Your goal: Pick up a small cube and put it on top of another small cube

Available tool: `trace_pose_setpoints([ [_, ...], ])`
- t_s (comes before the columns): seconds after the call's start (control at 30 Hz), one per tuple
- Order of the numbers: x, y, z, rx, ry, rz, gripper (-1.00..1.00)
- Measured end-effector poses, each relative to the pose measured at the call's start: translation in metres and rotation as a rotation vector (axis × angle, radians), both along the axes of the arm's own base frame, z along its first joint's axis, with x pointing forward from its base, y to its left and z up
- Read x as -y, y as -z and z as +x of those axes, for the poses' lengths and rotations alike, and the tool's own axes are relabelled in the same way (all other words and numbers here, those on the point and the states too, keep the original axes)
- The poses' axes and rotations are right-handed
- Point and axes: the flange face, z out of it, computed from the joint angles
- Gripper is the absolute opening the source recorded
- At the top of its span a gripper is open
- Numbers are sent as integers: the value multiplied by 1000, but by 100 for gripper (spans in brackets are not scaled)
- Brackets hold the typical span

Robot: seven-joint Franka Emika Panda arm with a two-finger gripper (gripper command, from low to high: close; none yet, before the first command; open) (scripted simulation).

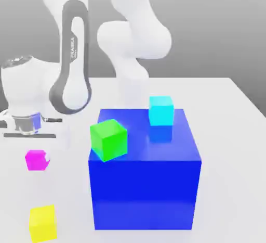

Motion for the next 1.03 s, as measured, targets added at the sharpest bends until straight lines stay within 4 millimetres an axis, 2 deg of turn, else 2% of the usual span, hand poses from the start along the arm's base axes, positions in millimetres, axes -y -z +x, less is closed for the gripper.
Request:
trace_pose_setpoints([
  [0.07,2,-13,7,1,42,13,-100],
  [0.17,-9,-41,40,5,78,30,-100],
  [0.27,-35,-76,80,8,85,41,-100],
  [0.37,-61,-114,110,8,110,52,-100],
  [0.53,-124,-182,149,3,131,72,-100],
  [0.7,-204,-252,165,-3,116,39,-100],
  [0.73,-216,-256,166,-1,108,19,-100],
  [0.77,-222,-249,166,0,104,10,-100],
  [0.83,-226,-225,167,0,101,2,-100],
  [0.87,-227,-212,166,1,101,1,100],
  [1.03,-227,-212,166,1,101,1,100],
])
